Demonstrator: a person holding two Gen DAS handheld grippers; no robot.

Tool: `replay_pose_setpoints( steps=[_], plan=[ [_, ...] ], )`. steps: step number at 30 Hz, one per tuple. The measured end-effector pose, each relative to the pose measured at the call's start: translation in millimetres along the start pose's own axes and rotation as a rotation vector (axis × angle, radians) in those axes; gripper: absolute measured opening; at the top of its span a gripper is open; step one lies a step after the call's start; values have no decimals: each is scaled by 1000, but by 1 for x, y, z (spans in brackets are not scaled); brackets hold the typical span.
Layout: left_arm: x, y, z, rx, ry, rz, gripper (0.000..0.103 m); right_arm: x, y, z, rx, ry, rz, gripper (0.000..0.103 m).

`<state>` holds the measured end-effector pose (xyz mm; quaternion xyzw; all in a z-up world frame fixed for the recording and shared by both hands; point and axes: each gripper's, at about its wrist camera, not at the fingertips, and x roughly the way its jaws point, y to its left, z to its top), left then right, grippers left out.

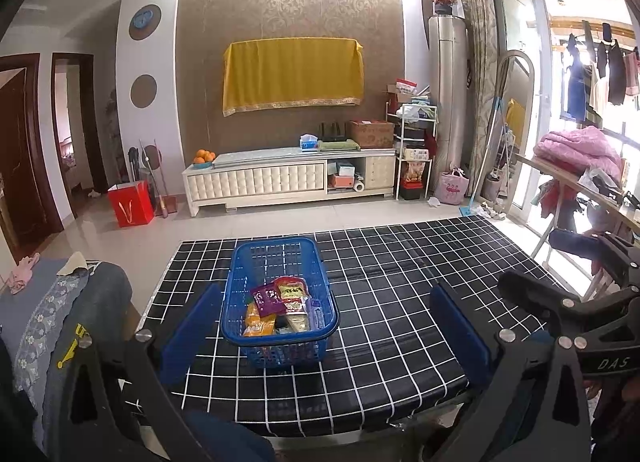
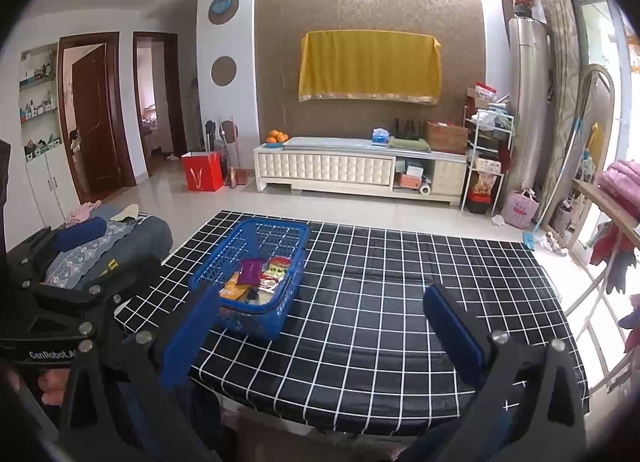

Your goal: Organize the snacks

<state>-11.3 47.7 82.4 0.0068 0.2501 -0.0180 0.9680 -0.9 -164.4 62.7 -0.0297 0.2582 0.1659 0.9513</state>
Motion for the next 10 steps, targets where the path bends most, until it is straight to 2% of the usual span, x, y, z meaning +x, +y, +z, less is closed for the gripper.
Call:
replay_pose_setpoints(
  steps=[10],
  plan=[
    [-2, -1, 0, -1, 1, 1, 103, -1, 3, -2, 0, 1, -3, 103]
  ],
)
